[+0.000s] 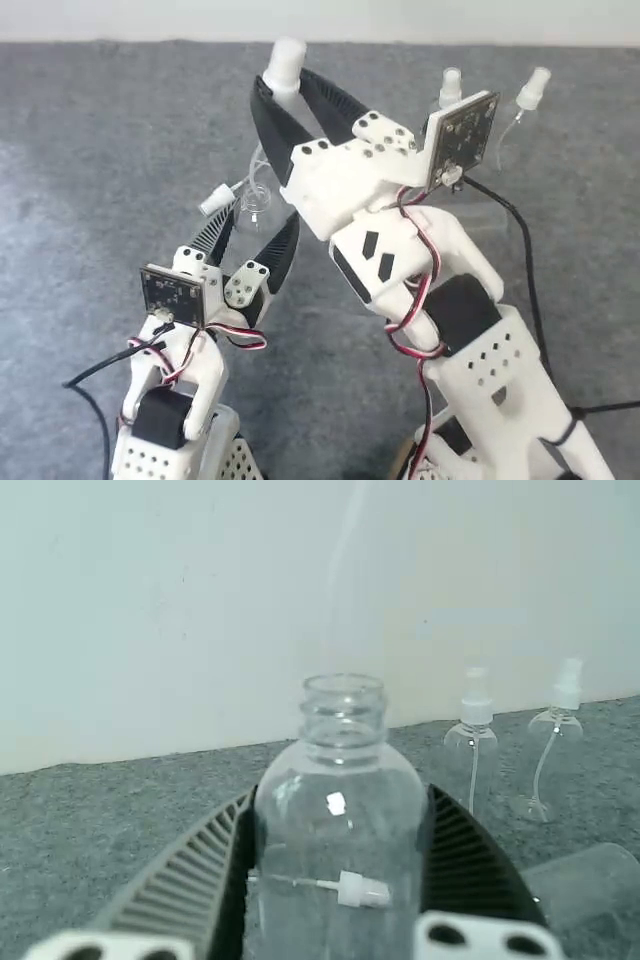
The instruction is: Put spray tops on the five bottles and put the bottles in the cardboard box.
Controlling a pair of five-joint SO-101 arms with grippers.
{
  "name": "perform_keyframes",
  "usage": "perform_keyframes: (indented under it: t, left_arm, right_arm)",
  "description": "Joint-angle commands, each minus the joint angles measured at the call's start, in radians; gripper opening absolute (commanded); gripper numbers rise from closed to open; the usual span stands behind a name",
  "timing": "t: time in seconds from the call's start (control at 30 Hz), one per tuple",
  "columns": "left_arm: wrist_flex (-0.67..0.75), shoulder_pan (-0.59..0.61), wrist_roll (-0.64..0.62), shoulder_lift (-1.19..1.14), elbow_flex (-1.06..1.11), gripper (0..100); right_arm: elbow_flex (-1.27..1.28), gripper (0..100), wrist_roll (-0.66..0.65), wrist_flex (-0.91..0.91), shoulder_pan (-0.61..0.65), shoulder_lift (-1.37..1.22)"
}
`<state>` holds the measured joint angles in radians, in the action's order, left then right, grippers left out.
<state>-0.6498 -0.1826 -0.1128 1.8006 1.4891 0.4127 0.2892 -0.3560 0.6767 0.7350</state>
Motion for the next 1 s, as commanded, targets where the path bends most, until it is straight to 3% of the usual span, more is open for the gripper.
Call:
perform_keyframes:
  t: [0.0,0.47,0.97]
  left_arm:
    - [0.018,0.000,-0.012,0.020,-0.005,13]
    - [0.018,0.000,-0.012,0.020,-0.004,13]
    - [0.006,-0.002,-0.012,0.020,-0.001,13]
  right_arm:
    - [0.015,0.6,0.005,0.015,0.005,0.010]
    - [0.173,0.6,0.003,0.022,0.087,-0.001]
    - [0.212,0.6,-0.034,0.013,0.087,0.010]
